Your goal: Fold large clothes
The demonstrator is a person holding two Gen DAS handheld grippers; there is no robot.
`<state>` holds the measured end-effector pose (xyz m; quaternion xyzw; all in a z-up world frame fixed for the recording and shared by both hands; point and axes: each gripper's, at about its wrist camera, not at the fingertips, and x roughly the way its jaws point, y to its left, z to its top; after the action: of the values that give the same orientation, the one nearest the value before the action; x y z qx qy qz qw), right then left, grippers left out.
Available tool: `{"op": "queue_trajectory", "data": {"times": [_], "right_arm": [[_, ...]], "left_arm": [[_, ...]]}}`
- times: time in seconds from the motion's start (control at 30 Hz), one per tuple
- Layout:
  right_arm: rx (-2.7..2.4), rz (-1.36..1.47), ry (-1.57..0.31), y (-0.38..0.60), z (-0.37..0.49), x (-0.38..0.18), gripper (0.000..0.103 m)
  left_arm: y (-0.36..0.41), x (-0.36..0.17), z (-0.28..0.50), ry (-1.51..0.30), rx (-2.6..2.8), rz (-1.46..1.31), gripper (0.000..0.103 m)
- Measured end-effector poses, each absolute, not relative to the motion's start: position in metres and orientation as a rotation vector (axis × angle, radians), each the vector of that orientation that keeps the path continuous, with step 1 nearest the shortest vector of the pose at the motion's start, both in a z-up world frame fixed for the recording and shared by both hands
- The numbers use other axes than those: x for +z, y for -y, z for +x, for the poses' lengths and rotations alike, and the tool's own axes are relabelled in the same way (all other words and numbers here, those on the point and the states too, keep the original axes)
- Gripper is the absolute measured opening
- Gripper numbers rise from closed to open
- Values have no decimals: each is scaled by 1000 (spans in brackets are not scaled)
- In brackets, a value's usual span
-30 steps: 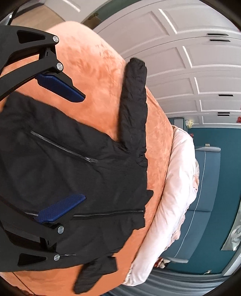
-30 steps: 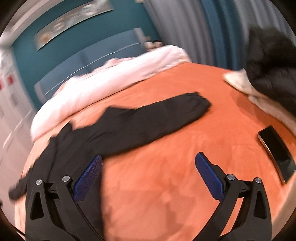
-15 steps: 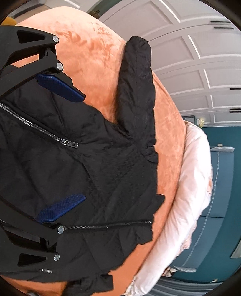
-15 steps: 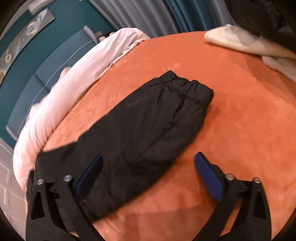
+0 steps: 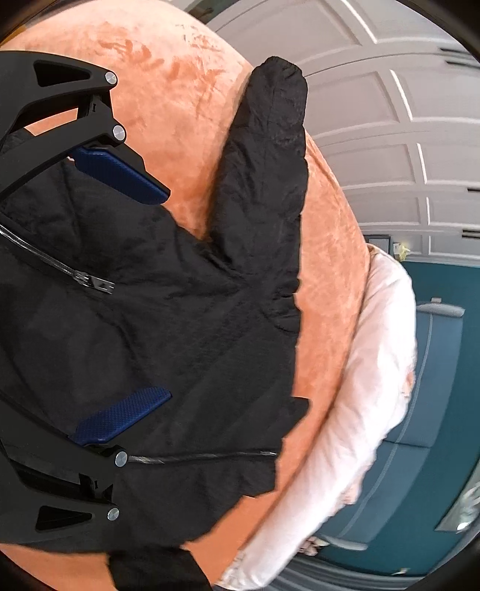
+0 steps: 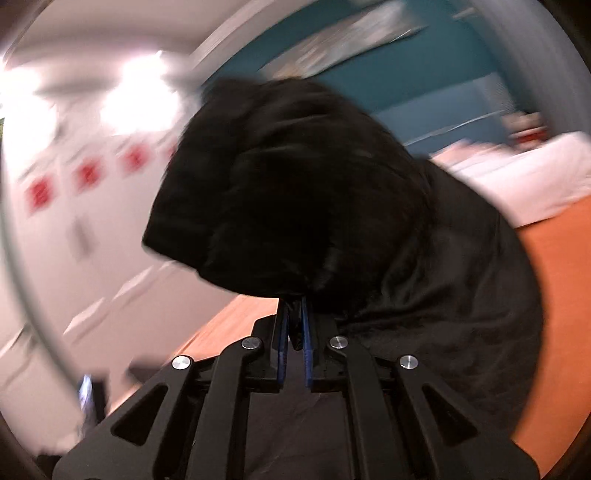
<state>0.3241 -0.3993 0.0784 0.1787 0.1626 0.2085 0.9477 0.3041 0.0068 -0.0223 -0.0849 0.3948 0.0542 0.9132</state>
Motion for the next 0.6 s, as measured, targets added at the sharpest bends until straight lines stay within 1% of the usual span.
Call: {"op": "queue_trajectory", "data": {"times": [0.07,0.17,0.2,0.23,0.3,0.33,0.37,0.43,0.53,0.6], "right_arm": [[492,294,-459,338,342,41,9],[459,199,-723,274,361,-40,15],[427,194,-750,272,359,-49,16],[400,209,-762,275,353,-53,20],[373,300,-705,300,328,-41,44],[350,333,-658,313,314,-36,63],[305,361,-598,335,293,-27,70],[227,379,-606,367,278,-27,70],[103,468,-658,411,266,-45,69],[54,581,-684,437,279,-66,69]], "left_arm": [[-13,-15,308,-809,75,-241,98],[-22,-14,321,-843,2,-360,98],[-23,-17,327,-862,-22,-397,98],[-22,-20,332,-880,-35,-420,98],[-19,-32,346,-927,-94,-481,98],[-16,-38,351,-950,-110,-495,98],[-11,-45,356,-974,-133,-510,98],[3,-63,367,-1026,-162,-535,98],[17,-93,379,-1098,-177,-612,97],[20,-99,382,-1077,-158,-646,91]]}}
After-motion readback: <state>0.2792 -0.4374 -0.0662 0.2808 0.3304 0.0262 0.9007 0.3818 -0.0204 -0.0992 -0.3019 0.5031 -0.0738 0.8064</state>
